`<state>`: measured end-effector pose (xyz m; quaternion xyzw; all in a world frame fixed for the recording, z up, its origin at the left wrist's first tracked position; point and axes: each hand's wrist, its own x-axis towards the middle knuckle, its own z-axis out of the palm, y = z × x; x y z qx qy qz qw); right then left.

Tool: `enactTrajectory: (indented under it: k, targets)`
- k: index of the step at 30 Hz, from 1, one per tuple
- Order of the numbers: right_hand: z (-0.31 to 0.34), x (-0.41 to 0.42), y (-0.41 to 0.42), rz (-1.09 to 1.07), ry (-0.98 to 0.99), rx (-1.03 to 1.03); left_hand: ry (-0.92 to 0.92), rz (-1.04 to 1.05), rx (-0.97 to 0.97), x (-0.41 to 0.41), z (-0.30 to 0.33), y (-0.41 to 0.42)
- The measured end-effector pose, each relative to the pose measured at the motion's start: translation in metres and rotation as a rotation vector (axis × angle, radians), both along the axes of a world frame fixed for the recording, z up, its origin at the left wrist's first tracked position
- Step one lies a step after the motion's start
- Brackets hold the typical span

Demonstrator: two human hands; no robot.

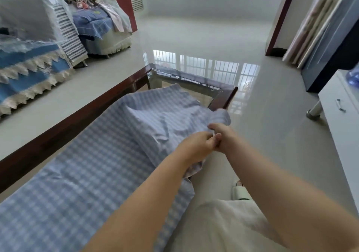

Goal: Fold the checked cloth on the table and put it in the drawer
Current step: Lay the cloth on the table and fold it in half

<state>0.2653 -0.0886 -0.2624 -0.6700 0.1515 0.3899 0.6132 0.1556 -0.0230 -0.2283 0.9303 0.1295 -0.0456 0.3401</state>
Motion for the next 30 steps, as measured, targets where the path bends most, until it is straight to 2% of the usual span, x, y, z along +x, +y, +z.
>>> enactTrajectory:
  k: [2,4,5,6,8,9,11,12,13,15,17,18,19,20,23,25,30]
  targets:
    - [-0.012,0.008,-0.004,0.028,-0.037,-0.088,-0.297,0.087,0.056,-0.012,-0.010,0.028]
    - [-0.013,0.024,-0.003,0.066,-0.229,-0.179,-0.649,0.273,0.155,-0.027,-0.021,0.052]
    - [-0.007,0.035,0.000,0.075,-0.372,-0.223,-0.725,0.319,0.173,-0.031,-0.027,0.061]
    - [0.003,0.045,0.003,0.096,-0.537,-0.251,-0.722,0.313,0.175,-0.032,-0.035,0.066]
    - [0.032,0.070,0.017,0.115,-0.818,-0.216,-0.538,0.219,0.153,-0.029,-0.050,0.068]
    - [0.048,0.081,0.023,0.052,-0.892,-0.183,-0.395,0.174,0.156,-0.024,-0.057,0.070]
    - [0.064,0.106,0.032,-0.169,-0.894,-0.237,-0.136,0.127,0.225,-0.011,-0.069,0.078]
    - [0.063,0.113,0.031,-0.221,-0.834,-0.335,-0.024,0.123,0.274,-0.003,-0.073,0.083]
    - [0.057,0.112,0.029,-0.183,-0.810,-0.451,0.075,0.124,0.320,0.004,-0.077,0.088]
    - [0.026,0.096,0.025,0.085,-0.954,-0.609,0.213,0.121,0.400,0.016,-0.085,0.095]
    - [-0.010,0.071,0.023,0.516,-1.125,-0.681,0.256,0.120,0.452,0.021,-0.091,0.095]
    - [-0.027,0.062,0.022,0.724,-1.120,-0.730,0.254,0.125,0.463,0.021,-0.093,0.095]
    - [-0.041,0.058,0.021,0.833,-1.040,-0.754,0.247,0.130,0.467,0.021,-0.094,0.095]
    - [-0.050,0.057,0.019,0.830,-0.951,-0.757,0.245,0.133,0.473,0.021,-0.095,0.095]
    - [-0.054,0.069,0.018,0.442,-0.700,-0.672,0.261,0.130,0.485,0.023,-0.091,0.094]
    - [-0.050,0.075,0.021,0.170,-0.521,-0.489,0.241,0.097,0.472,0.028,-0.087,0.091]
    - [-0.055,0.082,0.021,-0.149,-0.343,-0.351,0.204,-0.015,0.479,0.046,-0.091,0.096]
